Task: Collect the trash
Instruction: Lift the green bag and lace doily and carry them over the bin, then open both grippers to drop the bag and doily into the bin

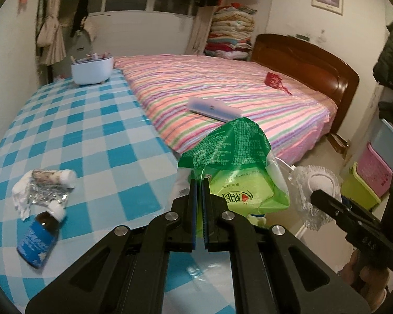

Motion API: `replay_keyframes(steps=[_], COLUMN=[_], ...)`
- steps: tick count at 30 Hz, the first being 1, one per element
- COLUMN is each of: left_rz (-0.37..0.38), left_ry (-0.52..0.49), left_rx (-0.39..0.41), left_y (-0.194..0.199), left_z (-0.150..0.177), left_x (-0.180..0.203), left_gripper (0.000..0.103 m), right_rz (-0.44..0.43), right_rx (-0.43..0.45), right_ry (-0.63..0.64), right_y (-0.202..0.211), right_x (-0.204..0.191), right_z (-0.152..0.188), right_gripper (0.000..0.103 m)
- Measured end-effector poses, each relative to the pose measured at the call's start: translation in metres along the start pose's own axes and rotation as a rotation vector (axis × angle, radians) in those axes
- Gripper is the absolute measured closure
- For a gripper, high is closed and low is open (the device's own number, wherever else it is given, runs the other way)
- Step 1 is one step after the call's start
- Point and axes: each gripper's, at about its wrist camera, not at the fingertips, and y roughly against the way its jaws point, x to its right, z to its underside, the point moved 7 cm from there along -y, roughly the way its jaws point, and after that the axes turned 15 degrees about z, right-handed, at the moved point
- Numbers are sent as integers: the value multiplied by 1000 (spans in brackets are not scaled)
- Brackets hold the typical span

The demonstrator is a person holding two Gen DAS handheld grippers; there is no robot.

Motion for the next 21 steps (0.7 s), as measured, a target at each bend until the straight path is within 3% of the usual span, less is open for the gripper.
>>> replay_keyframes(steps=[11,15,21], left_rz=[24,26,40], left_ry=[-44,-49,-55], left_rx=[-38,-45,-57], left_y=[-22,-26,-33], left_z=[5,6,7], left_x=[18,20,29], left_gripper=[100,100,100], right_rz=[81,79,71], right_rx=[-24,-19,-4], right_ry=[-49,-76,-135], right_y=[-10,-14,-11], right_x=[42,50,62], right_z=[-2,-4,-11], right_gripper=[49,32,32])
